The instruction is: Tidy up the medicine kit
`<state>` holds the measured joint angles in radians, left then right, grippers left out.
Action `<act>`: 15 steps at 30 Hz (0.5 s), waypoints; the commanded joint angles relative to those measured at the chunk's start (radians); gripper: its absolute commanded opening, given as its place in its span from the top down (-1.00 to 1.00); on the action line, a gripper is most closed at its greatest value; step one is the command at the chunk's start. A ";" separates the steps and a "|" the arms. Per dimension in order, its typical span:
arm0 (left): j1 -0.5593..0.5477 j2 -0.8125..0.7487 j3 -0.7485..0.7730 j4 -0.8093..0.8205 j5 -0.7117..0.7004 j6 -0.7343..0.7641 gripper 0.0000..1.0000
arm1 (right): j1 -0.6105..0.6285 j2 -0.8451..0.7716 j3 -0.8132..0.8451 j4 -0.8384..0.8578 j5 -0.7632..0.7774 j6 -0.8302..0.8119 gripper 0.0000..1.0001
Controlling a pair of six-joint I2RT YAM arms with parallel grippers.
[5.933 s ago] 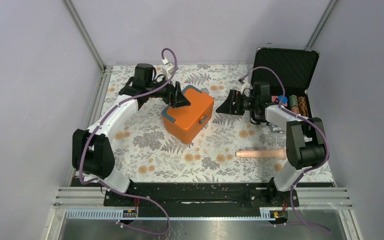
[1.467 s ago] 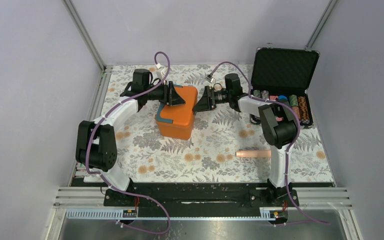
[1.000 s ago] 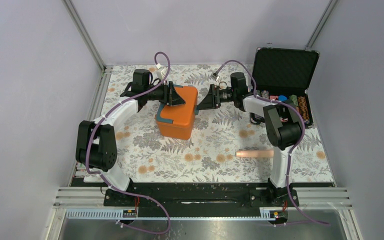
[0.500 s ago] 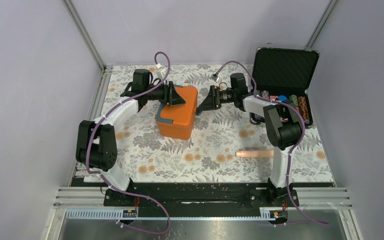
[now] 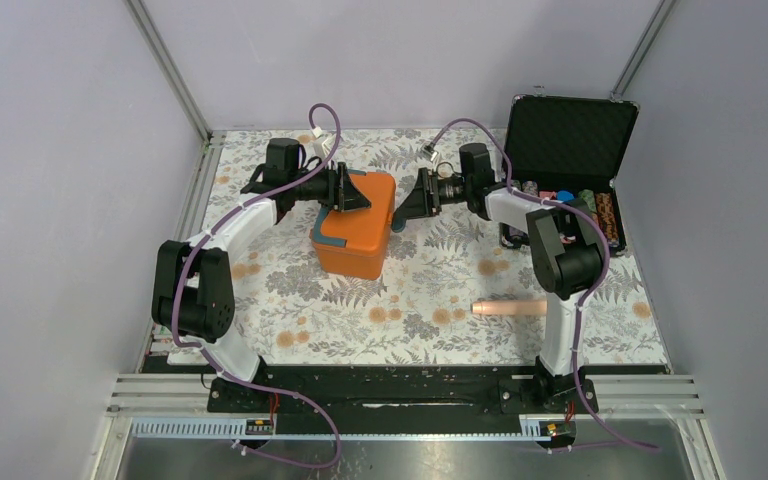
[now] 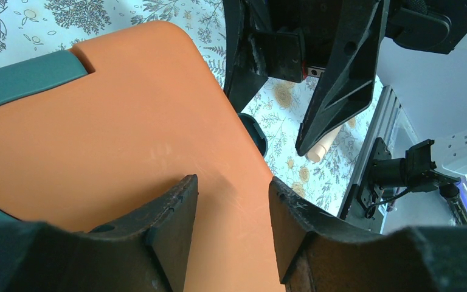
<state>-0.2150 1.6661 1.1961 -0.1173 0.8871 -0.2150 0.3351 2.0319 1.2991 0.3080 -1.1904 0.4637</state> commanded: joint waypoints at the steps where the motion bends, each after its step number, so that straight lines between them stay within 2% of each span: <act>1: -0.003 0.030 -0.016 -0.036 -0.045 0.020 0.04 | 0.026 0.021 0.063 -0.012 -0.024 -0.033 -0.69; 11: -0.004 0.032 -0.015 -0.039 -0.046 0.023 0.04 | 0.059 0.061 0.108 -0.044 -0.018 -0.067 -0.72; 15: -0.004 0.033 -0.015 -0.041 -0.049 0.025 0.04 | 0.062 0.054 0.108 -0.042 -0.044 -0.068 -0.65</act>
<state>-0.2153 1.6661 1.1961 -0.1169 0.8871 -0.2146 0.3866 2.0884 1.3670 0.2638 -1.1961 0.4232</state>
